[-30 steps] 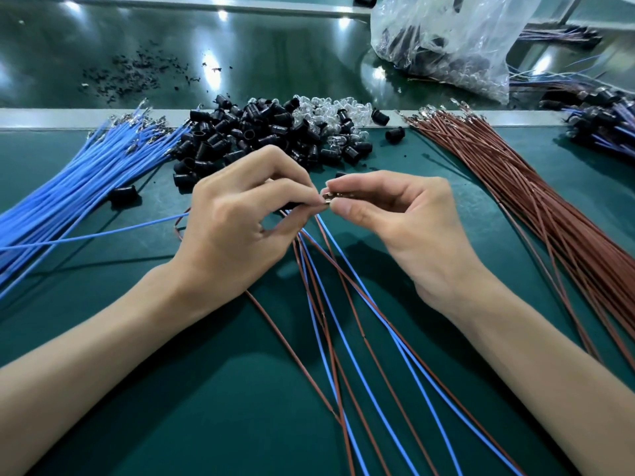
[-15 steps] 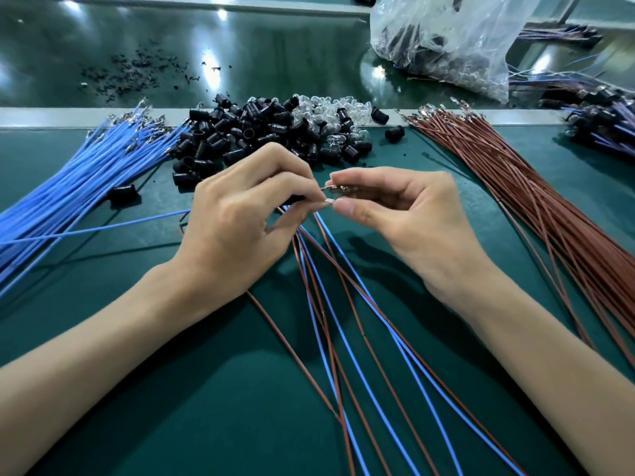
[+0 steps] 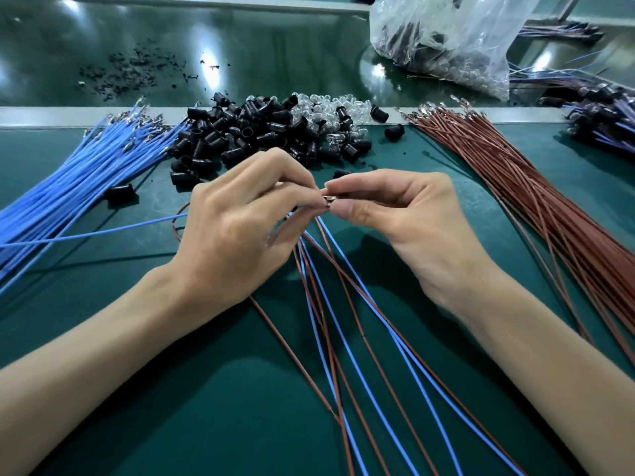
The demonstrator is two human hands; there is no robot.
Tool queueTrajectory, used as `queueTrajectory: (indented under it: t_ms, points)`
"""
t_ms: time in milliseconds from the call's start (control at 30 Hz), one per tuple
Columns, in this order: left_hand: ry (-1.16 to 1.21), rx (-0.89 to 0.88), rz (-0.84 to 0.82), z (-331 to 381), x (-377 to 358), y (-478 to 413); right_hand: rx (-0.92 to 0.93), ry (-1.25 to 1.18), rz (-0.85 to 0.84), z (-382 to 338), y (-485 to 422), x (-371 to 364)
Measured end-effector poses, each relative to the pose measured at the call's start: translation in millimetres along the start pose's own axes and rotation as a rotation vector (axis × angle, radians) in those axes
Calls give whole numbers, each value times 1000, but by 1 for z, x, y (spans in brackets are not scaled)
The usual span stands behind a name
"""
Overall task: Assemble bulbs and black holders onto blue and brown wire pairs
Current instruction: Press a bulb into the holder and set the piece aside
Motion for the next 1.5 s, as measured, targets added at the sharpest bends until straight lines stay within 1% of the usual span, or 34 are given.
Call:
queueTrajectory:
  t_ms: [133, 300, 367, 500, 633, 733, 800, 833, 967, 1033, 1100, 1200, 1267, 1367, 1500]
  points:
    - [-7, -8, 8, 3, 1, -1, -102, -169, -44, 10, -2, 2]
    - [-10, 5, 40, 2, 4, -1, -98, -230, -88, 12, -3, 0]
    - [-13, 13, 53, 2, 4, -1, -72, -201, -98, 8, -2, 1]
    - [-14, 37, 68, 0, 4, -1, 63, -4, -53, -5, 0, -1]
    - [40, 113, 40, -8, 1, -1, 133, 61, -7, -10, 0, -1]
    - [114, 201, -51, -14, -5, -2, 175, 94, 32, -11, 0, -2]
    - [218, 285, -116, -15, -9, -4, 203, 122, 38, -10, 1, -4]
    - [306, 363, -143, -17, -11, -4, 214, 130, 36, -10, 1, -5]
    - [753, 787, -196, -27, -20, -5, 264, 103, 59, -14, 2, -4]
    - [876, 914, -227, -28, -22, -6, 303, 114, 79, -18, 3, -2]
    - [940, 993, -252, -27, -23, -6, 344, 132, 82, -22, 5, -2]
    - [992, 1064, -320, -24, -27, -1, 365, 134, 75, -25, 6, -2]
    - [1028, 1107, -367, -23, -30, 3, 368, 117, 34, -27, 7, -3]
    - [1098, 1197, -386, -23, -32, 6, 367, 108, -34, -28, 8, -6]
    - [1126, 1266, -392, -23, -32, 5, 385, 238, 14, -25, 6, -1]
Point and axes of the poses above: each hand's wrist, its own y-axis away from the middle knuckle, its own x-axis out of the back of the hand, z = x × y, the point moved 7 cm from there along -y, towards the middle knuckle, and after that the axes turned 2 degrees about -z, right-handed, at the moved point
